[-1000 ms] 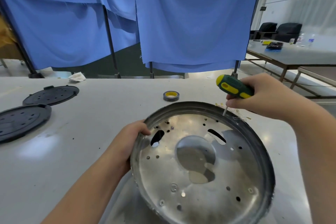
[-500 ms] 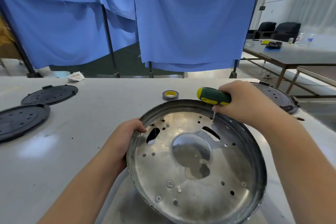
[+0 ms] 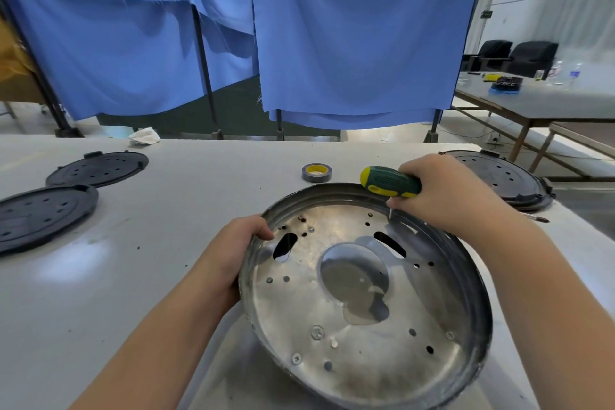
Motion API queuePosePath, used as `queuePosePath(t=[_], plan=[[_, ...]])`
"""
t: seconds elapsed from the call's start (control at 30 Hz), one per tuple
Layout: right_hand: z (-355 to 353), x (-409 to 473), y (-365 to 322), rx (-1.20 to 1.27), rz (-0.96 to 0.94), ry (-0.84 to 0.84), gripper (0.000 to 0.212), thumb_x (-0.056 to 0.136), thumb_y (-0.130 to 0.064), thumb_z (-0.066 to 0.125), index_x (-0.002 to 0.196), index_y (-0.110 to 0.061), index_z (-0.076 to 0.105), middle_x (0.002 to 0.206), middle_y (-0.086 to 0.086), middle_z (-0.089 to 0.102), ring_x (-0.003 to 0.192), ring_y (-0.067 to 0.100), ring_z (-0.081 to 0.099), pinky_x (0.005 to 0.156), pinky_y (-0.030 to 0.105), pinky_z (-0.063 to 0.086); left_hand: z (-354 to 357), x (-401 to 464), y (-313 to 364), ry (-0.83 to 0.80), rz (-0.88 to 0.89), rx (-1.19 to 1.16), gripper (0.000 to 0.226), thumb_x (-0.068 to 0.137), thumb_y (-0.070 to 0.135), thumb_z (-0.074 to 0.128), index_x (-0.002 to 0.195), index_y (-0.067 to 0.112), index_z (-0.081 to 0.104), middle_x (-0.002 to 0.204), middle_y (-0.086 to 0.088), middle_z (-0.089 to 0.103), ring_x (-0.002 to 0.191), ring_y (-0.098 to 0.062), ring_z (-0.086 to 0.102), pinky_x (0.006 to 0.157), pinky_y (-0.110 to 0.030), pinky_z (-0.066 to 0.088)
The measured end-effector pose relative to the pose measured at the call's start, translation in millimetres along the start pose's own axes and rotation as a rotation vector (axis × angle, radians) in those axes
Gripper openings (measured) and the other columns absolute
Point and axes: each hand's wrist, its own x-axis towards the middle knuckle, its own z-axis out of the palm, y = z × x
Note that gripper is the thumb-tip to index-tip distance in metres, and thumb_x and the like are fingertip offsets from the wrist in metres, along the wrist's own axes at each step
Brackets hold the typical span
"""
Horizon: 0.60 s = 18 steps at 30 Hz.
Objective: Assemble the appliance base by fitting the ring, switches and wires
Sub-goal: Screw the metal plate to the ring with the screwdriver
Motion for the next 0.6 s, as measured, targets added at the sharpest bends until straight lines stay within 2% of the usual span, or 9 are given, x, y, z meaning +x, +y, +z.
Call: queuePosePath(t=[0.13, 0.23, 0.4, 0.53, 0.6], plan=[[5, 1, -4, -0.121, 0.019, -0.046, 0.034, 0.079, -0.031, 0.071, 0.057, -0.028, 0.045, 0.063, -0.006, 0.053, 0.063, 0.015, 0.052, 0.051, 0.024, 0.034, 1, -1, 0, 0.004, -0.007, 0.007, 0.017, 0.077, 0.006, 0.044, 0.060, 0.010, 0.044, 0.048, -0.009, 0.047, 0.035, -0.021, 0.045, 0.039, -0.018, 0.039], [9, 2, -10, -0.183, 0.038, -0.078, 0.024, 0.079, -0.029, 0.070, 0.065, -0.026, 0.050, 0.064, -0.004, 0.052, 0.068, 0.020, 0.055, 0.057, 0.024, 0.040, 1, -1, 0, 0.004, 0.007, 0.017, 0.009, 0.076, 0.006, 0.045, 0.069, 0.012, 0.041, 0.052, -0.008, 0.045, 0.037, -0.021, 0.044, 0.039, -0.019, 0.037], [9, 1, -18, -0.236, 0.063, -0.119, 0.013, 0.081, -0.024, 0.066, 0.077, -0.025, 0.054, 0.068, -0.001, 0.054, 0.074, 0.023, 0.059, 0.067, 0.029, 0.051, 1, -1, 0, 0.006, -0.005, 0.014, 0.014, 0.078, 0.005, 0.044, 0.066, 0.011, 0.041, 0.051, -0.008, 0.044, 0.036, -0.021, 0.044, 0.038, -0.019, 0.037], [6, -2, -18, -0.261, 0.079, -0.185, 0.008, 0.080, -0.024, 0.066, 0.083, -0.025, 0.059, 0.069, -0.002, 0.055, 0.069, 0.020, 0.056, 0.063, 0.029, 0.048, 1, 0, -1, 0.022, -0.001, 0.036, 0.010, 0.076, 0.007, 0.045, 0.078, 0.014, 0.038, 0.059, -0.007, 0.039, 0.041, -0.021, 0.039, 0.040, -0.022, 0.034], [4, -3, -16, -0.239, 0.081, -0.188, 0.010, 0.080, -0.024, 0.066, 0.084, -0.028, 0.058, 0.070, -0.003, 0.055, 0.070, 0.019, 0.056, 0.062, 0.028, 0.046, 1, 0, 0, 0.016, 0.000, 0.036, 0.008, 0.075, 0.007, 0.045, 0.077, 0.013, 0.039, 0.058, -0.007, 0.040, 0.040, -0.021, 0.040, 0.040, -0.022, 0.035]])
